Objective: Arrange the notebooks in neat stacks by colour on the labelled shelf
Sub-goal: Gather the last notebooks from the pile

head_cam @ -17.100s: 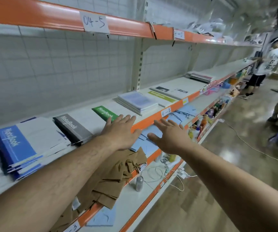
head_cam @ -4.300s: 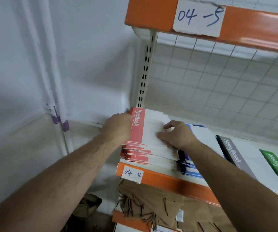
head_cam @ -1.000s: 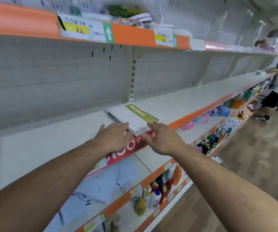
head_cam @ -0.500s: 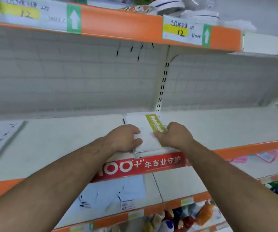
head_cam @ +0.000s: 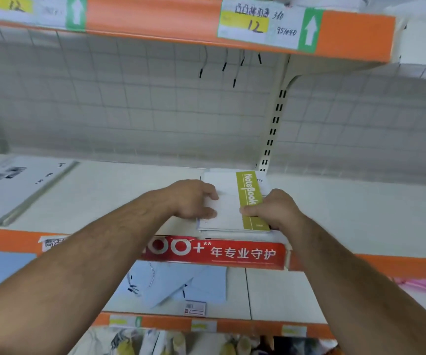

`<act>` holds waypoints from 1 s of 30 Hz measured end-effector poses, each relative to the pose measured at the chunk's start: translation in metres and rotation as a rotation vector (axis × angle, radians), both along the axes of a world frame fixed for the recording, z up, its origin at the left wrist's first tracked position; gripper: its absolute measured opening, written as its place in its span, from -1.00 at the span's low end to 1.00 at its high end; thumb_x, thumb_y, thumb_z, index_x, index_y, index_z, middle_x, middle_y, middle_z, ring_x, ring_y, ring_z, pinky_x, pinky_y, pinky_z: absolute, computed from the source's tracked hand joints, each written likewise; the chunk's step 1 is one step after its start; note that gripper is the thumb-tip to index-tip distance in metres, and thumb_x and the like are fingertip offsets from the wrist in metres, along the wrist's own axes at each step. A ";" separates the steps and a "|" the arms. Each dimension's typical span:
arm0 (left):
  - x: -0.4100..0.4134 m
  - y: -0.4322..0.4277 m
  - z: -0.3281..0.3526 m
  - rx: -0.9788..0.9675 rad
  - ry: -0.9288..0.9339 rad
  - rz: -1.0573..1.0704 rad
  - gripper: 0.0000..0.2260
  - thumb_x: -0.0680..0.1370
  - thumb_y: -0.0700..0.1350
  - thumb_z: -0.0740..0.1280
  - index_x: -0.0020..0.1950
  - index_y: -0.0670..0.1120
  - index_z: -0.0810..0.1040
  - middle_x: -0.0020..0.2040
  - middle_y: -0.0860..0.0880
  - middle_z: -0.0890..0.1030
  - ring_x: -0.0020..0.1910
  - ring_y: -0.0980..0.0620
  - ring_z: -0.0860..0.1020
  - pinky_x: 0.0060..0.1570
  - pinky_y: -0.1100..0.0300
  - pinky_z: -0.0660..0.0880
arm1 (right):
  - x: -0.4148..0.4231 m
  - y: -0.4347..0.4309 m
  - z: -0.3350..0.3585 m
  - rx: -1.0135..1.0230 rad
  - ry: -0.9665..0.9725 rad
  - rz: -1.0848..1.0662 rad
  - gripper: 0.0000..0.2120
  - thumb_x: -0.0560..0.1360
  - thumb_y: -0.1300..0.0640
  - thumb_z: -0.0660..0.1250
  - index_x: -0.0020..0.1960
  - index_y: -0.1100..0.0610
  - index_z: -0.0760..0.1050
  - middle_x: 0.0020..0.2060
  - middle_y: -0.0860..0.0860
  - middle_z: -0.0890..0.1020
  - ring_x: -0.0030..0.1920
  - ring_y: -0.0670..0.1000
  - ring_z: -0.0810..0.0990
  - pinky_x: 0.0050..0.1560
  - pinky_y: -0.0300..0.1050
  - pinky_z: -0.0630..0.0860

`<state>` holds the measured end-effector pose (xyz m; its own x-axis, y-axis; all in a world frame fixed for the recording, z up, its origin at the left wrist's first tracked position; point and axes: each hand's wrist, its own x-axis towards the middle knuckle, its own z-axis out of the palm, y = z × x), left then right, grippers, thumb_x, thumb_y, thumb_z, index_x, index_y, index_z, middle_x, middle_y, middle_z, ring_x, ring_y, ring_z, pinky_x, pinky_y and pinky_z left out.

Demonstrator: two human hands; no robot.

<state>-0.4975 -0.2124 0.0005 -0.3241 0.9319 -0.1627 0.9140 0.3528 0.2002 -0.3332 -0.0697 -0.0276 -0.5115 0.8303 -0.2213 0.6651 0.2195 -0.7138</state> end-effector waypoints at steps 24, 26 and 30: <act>0.005 0.002 -0.007 0.012 0.019 0.062 -0.57 0.53 0.32 0.30 0.13 -0.01 0.46 0.03 0.01 0.57 -0.04 0.00 0.50 -0.07 0.13 0.40 | 0.003 -0.007 0.009 0.062 -0.020 -0.146 -0.72 0.47 0.10 0.48 -0.19 0.15 0.39 -0.23 0.07 0.53 -0.19 0.12 0.60 -0.42 -0.15 0.47; 0.006 0.002 -0.009 0.005 0.021 0.060 -0.50 0.51 0.35 0.30 0.18 -0.04 0.48 0.03 0.00 0.57 -0.03 0.00 0.50 -0.06 0.12 0.39 | 0.008 -0.005 0.014 -0.060 0.069 -0.197 -0.82 0.52 0.16 0.43 -0.09 0.22 0.44 -0.18 0.13 0.57 -0.24 0.12 0.61 -0.41 -0.11 0.54; 0.005 0.002 -0.009 0.031 -0.025 0.076 -0.33 0.47 0.35 0.36 0.38 -0.09 0.42 0.26 -0.07 0.53 0.12 -0.05 0.50 0.12 0.07 0.47 | 0.030 0.006 0.032 -0.184 0.322 -0.406 -0.89 0.60 0.23 0.30 0.10 0.21 0.43 -0.22 0.11 0.56 -0.35 0.03 0.54 -0.60 -0.27 0.43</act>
